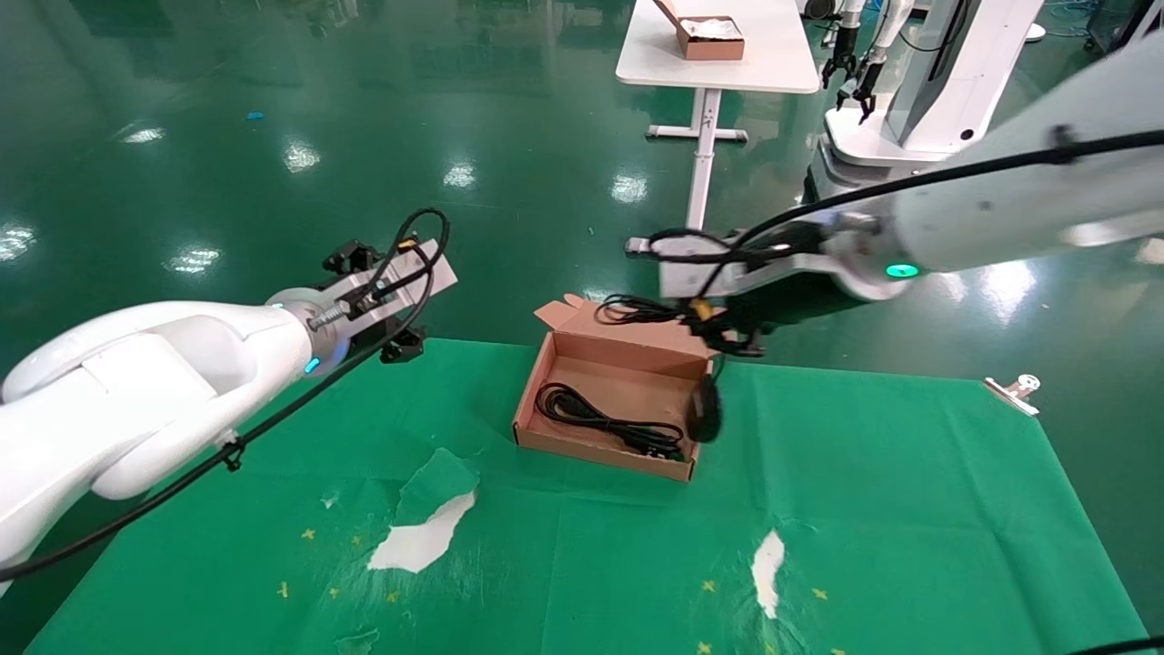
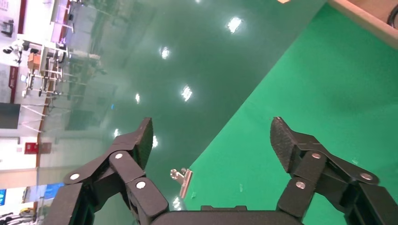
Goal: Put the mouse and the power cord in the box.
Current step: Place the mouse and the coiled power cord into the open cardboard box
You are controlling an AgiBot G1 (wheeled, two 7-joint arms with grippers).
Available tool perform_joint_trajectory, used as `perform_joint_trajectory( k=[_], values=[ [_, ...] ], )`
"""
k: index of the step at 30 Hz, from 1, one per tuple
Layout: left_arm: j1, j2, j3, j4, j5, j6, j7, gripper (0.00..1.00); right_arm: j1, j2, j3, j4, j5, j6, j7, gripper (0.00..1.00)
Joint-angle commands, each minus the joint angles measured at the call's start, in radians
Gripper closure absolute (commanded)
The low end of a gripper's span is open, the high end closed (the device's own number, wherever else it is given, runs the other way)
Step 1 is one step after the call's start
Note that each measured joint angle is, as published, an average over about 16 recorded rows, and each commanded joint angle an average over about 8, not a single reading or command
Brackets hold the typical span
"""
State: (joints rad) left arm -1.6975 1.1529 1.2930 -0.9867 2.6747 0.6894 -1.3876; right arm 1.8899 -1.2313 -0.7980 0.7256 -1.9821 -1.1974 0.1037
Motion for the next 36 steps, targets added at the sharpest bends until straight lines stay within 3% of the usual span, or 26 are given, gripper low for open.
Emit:
perform_joint_trajectory(
  k=[1,5,10,21,26,28,34,36],
  values=[
    [0.002,-0.004,-0.001,-0.009,0.009,0.002,-0.006,0.0,0.01,-0.04,-0.006,-0.049,-0.004,0.017,-0.035,1.0],
    [0.005,-0.006,-0.003,-0.017,0.016,0.006,-0.013,0.0,0.008,-0.109,-0.009,-0.148,0.032,0.085,-0.128,1.0],
    [0.006,-0.007,-0.004,-0.022,0.021,0.009,-0.017,0.0,-0.019,-0.138,-0.039,-0.205,0.113,0.173,-0.205,1.0],
    [0.007,-0.008,-0.004,-0.026,0.026,0.012,-0.021,0.0,-0.097,-0.141,-0.186,-0.191,0.251,0.419,-0.2,1.0],
    [0.007,-0.008,-0.004,-0.027,0.026,0.012,-0.022,0.0,-0.128,-0.139,-0.259,-0.224,0.276,0.495,-0.176,0.99],
    [0.007,-0.008,-0.004,-0.027,0.026,0.012,-0.022,0.0,-0.137,-0.138,-0.282,-0.246,0.282,0.516,-0.165,0.86],
    [0.007,-0.009,-0.005,-0.027,0.026,0.013,-0.022,0.0,-0.16,-0.137,-0.323,-0.296,0.296,0.557,-0.139,0.12],
    [0.007,-0.009,-0.005,-0.027,0.026,0.013,-0.022,0.0,-0.165,-0.137,-0.328,-0.302,0.299,0.564,-0.136,0.0]
  ],
)
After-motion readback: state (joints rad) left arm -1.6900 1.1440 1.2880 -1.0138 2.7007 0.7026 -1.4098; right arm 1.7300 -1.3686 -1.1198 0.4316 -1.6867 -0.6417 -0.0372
